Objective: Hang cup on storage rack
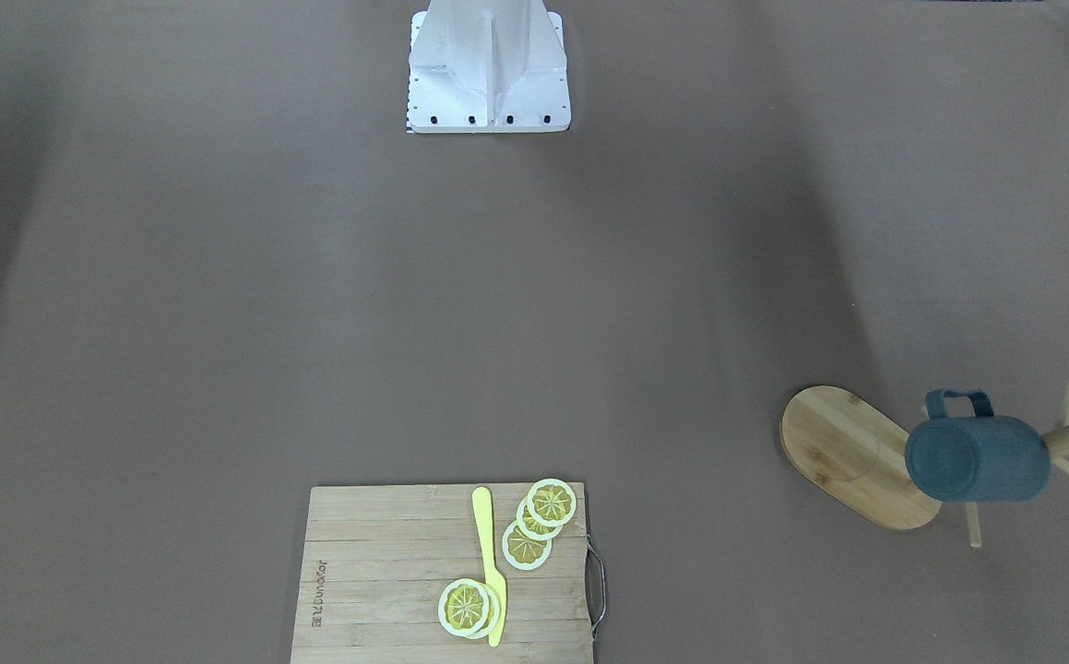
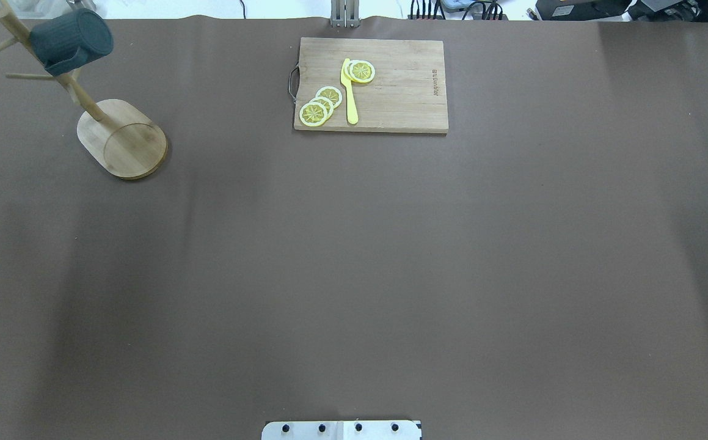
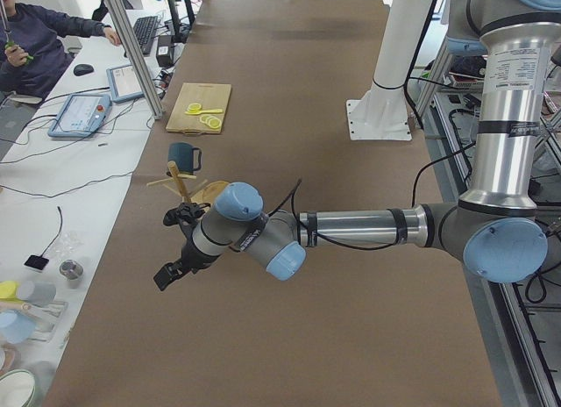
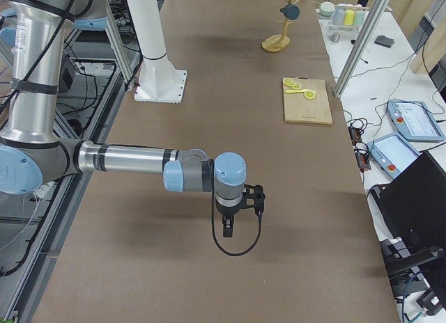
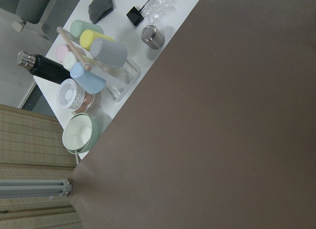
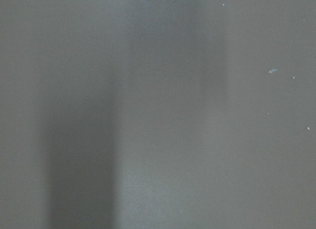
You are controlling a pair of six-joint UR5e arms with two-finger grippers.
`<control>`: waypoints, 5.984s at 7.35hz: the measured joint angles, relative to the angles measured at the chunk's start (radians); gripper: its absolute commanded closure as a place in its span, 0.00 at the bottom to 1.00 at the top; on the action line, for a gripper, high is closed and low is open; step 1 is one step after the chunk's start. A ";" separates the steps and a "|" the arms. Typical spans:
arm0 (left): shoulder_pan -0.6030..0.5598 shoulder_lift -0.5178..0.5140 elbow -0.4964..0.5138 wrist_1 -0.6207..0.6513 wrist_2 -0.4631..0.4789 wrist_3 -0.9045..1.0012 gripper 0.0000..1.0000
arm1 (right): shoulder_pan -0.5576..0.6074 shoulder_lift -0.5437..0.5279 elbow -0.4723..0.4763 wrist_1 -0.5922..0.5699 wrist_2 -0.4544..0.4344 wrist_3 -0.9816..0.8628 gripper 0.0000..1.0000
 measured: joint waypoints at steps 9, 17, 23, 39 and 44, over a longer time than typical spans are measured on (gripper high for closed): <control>-0.021 -0.007 0.005 0.509 -0.324 -0.128 0.01 | 0.000 0.010 -0.023 0.002 0.001 -0.006 0.00; -0.017 -0.031 -0.100 0.673 -0.328 -0.127 0.01 | 0.000 0.010 -0.039 0.002 0.004 -0.012 0.00; -0.016 -0.025 -0.110 0.677 -0.329 -0.120 0.01 | 0.000 -0.005 -0.055 0.003 -0.071 -0.016 0.00; -0.010 -0.001 -0.122 0.685 -0.337 -0.122 0.01 | 0.000 -0.037 -0.057 0.002 -0.076 -0.007 0.00; 0.051 0.002 -0.015 0.686 -0.329 -0.121 0.01 | 0.000 -0.038 -0.038 0.003 -0.076 -0.005 0.00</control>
